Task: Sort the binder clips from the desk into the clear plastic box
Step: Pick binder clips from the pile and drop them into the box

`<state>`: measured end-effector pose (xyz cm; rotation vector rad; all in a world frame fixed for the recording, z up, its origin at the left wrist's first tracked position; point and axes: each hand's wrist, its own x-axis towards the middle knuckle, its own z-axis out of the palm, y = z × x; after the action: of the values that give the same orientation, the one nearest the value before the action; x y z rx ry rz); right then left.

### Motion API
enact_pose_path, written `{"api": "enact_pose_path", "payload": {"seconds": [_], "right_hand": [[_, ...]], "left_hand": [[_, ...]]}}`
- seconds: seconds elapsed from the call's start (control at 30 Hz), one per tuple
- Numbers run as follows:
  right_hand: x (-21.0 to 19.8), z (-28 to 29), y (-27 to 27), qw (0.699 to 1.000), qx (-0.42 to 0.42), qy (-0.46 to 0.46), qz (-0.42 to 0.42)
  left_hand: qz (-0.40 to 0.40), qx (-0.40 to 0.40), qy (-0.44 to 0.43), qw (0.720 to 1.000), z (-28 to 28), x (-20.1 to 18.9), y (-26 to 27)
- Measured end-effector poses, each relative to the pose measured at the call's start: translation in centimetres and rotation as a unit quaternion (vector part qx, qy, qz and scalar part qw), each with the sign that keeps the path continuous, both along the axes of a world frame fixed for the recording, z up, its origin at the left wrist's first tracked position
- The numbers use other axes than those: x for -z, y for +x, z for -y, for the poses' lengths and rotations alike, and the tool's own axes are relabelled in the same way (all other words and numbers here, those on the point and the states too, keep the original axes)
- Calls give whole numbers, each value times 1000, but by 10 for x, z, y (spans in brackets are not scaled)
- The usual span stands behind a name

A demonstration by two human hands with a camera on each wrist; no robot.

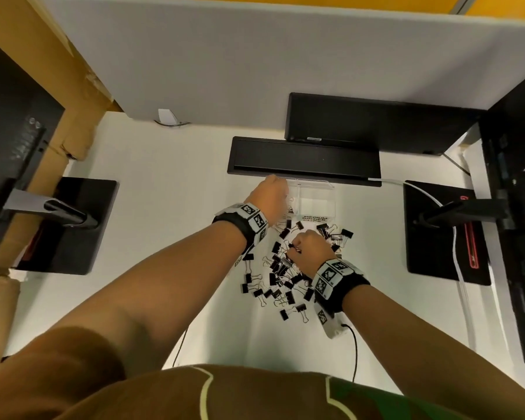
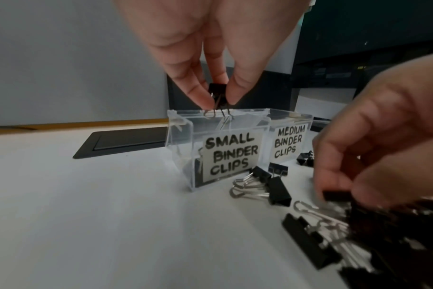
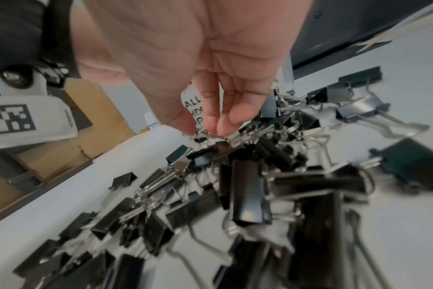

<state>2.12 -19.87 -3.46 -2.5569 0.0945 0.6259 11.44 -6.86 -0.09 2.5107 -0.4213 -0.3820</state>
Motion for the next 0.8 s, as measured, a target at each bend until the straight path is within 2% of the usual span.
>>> {"api": "enact_pose_path", "payload": {"seconds": [0.07,0.23,0.33,0.43,0.5,0.53,0.6,0.63,0.67,0.73,0.77,0.8], "right_hand": [[1,5,0,1000,14,22,10],[2,13,2,997,31,72,23],[-1,15,2,993,58,98,45],[-1,22,6,983,135,118,28],[-2,26,11,957,210,200,-21],[-4,28,14,929,256,261,-49],[-14,28,18,851,343,388,-92],[-18,27,19,824,370,419,-98],[-22,26,20,810,384,431,-100],[-21,24,23,806,393,430,-109],[-21,23,24,814,385,419,-114],[-16,22,25,845,356,385,-105]], "left_hand": [[7,12,12,1000,-1,3,-3],[99,82,21,991,-1,12,-29],[60,126,44,989,1,21,-50],[-5,157,101,982,-3,31,-61],[-33,164,120,979,-10,36,-65],[-43,156,121,979,-13,38,-67],[-46,140,122,982,-19,40,-68],[-41,138,125,982,-21,40,-69],[-32,140,128,981,-23,40,-68],[-11,150,123,981,-23,39,-67],[-2,157,114,981,-22,38,-66],[1,167,105,980,-19,39,-65]]}}
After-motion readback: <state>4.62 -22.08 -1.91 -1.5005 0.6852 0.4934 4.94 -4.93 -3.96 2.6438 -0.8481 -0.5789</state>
